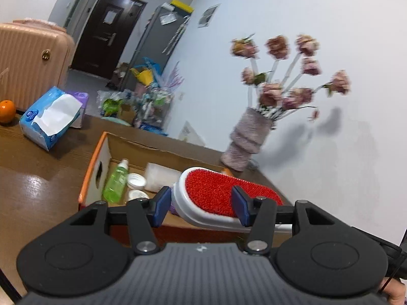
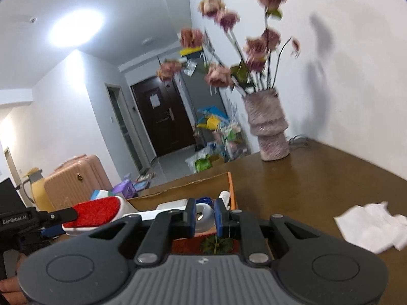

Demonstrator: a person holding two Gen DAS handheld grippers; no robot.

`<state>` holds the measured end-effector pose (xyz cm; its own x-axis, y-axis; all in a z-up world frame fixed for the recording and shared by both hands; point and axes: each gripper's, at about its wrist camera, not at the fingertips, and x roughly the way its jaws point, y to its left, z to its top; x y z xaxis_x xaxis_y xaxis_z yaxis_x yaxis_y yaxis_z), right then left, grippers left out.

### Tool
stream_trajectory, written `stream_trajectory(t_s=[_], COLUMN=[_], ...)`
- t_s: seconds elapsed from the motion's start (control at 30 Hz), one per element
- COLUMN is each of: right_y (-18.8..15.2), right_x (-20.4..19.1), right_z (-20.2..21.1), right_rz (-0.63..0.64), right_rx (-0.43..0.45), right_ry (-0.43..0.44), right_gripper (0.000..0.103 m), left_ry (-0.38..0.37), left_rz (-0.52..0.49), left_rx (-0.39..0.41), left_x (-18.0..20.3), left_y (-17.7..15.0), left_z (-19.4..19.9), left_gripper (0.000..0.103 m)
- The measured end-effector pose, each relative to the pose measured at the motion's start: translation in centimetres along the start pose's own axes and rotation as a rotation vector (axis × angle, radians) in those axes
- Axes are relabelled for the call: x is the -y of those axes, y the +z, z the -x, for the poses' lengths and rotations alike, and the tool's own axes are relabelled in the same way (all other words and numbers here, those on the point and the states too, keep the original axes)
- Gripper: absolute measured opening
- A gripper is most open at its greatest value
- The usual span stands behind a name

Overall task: Organize rigid objects
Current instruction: 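Lift the lint brush into the box and open the left gripper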

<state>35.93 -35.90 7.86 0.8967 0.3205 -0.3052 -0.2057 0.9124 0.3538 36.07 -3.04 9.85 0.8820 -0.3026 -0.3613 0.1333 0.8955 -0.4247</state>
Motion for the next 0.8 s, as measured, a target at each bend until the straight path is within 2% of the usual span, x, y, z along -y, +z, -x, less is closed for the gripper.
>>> stream_trajectory(t_s=[0.27,0.4,0.53,0.57,0.63,0.7,0.77,0.8], right_y=[0.0,-0.7,-1.6,-1.9,-2.6,-2.9,-2.9,-2.7], right_x=[0.8,1.2,1.0,0.7,-0.6,-2.0,-2.5,-2.3], right_z=[-10.2,-12.9,-14.8,-15.2,-16.2,-16.7,-16.7,-16.6], right_rz=[0.018,0.049,0.104,0.118,0.183,0.257,0.251,0.235], right_rx=[-0.104,-0.134,-0.173,-0.192,-0.223,-0.202,-0.177,-0.167], right_ry=[-0.002,-0.021,-0.009,0.031,0.068,0.061,0.071,0.077], right_gripper=[0.016,0.016,0.016,0.016,0.017,0.020,0.037,0.042], left_ry=[0.078,0.095,0.107,0.098,0.104,0.141,0.219,0.227], left_rz=[0.002,-0.002,-0.043,-0.087,-0.167,-0.193,-0.195,-0.189], left_rx=[-0.074,-0.105,-0.179,-0.163,-0.156,-0.115,-0.085,-0.088], left_x=[-3.9,-4.9,-5.7,-5.5,-5.0,-5.0,-5.2,-5.4], left_y=[1.0,0.1,-1.8,-2.2,-2.6,-2.9,-2.8,-2.6], left_z=[-6.7,-8.7,-10.1,-9.9,-9.8,-9.6,-9.5,-9.5], left_gripper=[0.052,0.053,0.057,0.059,0.070,0.097,0.098,0.099])
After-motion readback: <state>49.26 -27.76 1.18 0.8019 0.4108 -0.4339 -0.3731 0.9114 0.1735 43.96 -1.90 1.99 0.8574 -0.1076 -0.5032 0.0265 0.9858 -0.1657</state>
